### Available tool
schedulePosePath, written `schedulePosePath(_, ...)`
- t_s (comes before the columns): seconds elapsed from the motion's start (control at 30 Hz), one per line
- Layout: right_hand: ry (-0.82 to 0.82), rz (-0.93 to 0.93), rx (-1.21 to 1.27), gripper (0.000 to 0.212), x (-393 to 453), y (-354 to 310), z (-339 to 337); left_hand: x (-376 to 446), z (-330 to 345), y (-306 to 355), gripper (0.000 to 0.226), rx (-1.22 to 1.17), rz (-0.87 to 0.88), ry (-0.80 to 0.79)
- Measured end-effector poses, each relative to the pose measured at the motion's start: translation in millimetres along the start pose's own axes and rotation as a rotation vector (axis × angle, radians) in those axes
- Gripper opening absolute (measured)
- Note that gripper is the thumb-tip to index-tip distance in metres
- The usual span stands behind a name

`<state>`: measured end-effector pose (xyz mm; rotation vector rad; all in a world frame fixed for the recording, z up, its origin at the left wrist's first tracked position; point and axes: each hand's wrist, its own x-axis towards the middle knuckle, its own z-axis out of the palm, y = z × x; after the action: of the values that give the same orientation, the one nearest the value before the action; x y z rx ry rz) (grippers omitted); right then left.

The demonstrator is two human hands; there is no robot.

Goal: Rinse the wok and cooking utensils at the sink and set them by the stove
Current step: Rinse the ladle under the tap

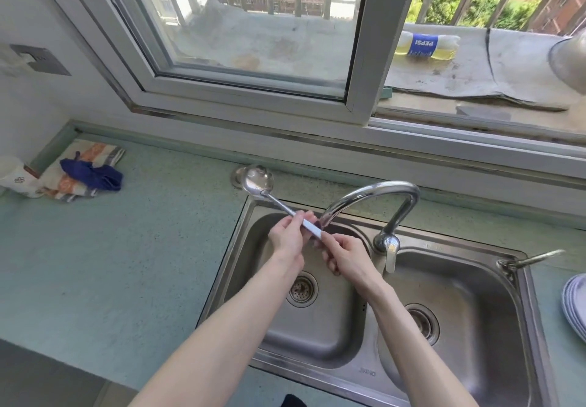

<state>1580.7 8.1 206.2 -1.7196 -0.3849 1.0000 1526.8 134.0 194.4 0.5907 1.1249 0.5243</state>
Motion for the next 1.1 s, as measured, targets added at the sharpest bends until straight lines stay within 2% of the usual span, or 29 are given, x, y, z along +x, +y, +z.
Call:
schedulePosePath(0.23, 0.042, 0.0, 0.141, 0.032, 3.9, 6.4, 3.6, -7.5, 5.1, -7.1, 0.004, 0.05, 0.044, -0.102)
schedulePosePath(0.3, 0.027, 0.007, 0.155, 0.03, 6.7, 2.3, 5.6, -14.6, 4.8, -19.3, 0.013, 0.098, 0.069, -0.129)
schedulePosePath(0.37, 0.005, 0.005, 0.139, 0.03, 7.9, -1.5, 8.7, -18.5, 4.0, -29.6, 0.027, 0.108, 0.066, -0.102)
schedulePosePath(0.43, 0.002, 0.009, 0.14, 0.033, 7.1, -3.6, 11.3, -17.5, 3.1, -30.0, 0.031, 0.096, 0.058, -0.057)
schedulePosePath(0.63, 0.011, 0.038, 0.164, 0.039, -1.4, -1.1, 1.8, -2.5, 1.1, 2.5, 0.019, -0.006, 0.009, -0.017)
schedulePosePath(0.8, 0.022, 0.054, 0.163, 0.039, -18.7, -3.0, -16.6, 11.8, 2.3, 14.1, 0.02, -0.006, 0.015, 0.039)
schedulePosePath(0.9, 0.048, 0.044, 0.145, 0.038, -17.0, -3.5, -19.4, 0.7, 4.7, -1.2, 0.014, -0.003, 0.002, -0.013)
schedulePosePath(1.0, 0.04, 0.021, 0.084, 0.036, -6.8, -4.3, -15.3, -13.5, 3.3, -17.9, 0.008, 0.072, 0.032, -0.137)
schedulePosePath(1.1, 0.031, 0.008, 0.02, 0.047, 6.8, -3.5, -7.9, -19.7, 0.2, -21.0, 0.018, 0.086, 0.062, -0.155)
